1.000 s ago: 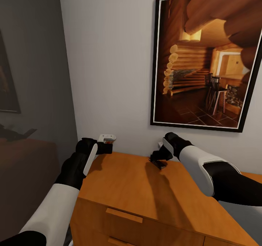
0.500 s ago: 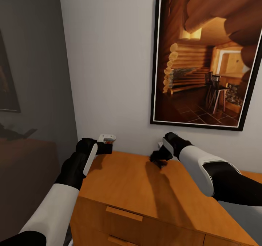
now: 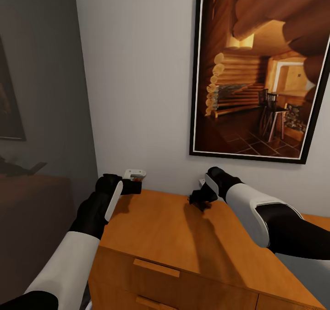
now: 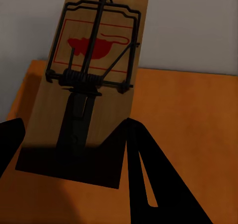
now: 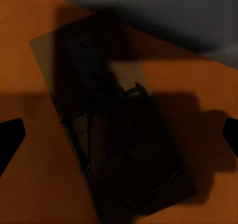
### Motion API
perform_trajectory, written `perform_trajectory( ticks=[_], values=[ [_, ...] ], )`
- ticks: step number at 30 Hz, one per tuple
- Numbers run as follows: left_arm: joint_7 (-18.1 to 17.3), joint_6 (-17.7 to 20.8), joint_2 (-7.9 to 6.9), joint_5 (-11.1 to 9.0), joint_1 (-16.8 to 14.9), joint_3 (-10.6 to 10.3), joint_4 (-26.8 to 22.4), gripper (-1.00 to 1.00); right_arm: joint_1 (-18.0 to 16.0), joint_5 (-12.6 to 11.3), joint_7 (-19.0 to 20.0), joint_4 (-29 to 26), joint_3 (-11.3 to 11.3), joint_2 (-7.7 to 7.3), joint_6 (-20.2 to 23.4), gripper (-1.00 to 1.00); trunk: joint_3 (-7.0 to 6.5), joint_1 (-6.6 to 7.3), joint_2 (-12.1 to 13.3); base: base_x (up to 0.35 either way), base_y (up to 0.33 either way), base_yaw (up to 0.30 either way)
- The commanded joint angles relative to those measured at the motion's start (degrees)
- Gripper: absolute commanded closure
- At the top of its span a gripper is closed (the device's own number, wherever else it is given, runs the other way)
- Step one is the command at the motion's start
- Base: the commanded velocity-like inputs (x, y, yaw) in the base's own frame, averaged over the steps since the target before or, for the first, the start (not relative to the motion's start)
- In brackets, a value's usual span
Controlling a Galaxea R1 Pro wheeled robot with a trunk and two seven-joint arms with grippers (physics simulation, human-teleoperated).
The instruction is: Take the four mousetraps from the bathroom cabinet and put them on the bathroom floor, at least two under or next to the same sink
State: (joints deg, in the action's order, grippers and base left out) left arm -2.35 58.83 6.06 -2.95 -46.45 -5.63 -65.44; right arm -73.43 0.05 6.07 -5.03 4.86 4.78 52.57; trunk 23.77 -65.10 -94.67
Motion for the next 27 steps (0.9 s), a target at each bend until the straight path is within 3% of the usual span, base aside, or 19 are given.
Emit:
perform_trajectory(
  ticks=[1,27],
  values=[
    [0.0,0.2,0.0,-0.1,0.0,0.0,0.0,1.0,0.0,0.0,0.4,-0.1,0.5,0.0,0.2,1.0,0.07,0.0,0.0,0.0,0.0,0.0],
    [0.0,0.3,0.0,0.0,0.0,0.0,-0.2,1.0,0.0,0.1,0.5,0.1,0.6,-0.03,0.9,1.0,0.07,0.0,0.0,-0.005,0.0,0.0]
  ],
)
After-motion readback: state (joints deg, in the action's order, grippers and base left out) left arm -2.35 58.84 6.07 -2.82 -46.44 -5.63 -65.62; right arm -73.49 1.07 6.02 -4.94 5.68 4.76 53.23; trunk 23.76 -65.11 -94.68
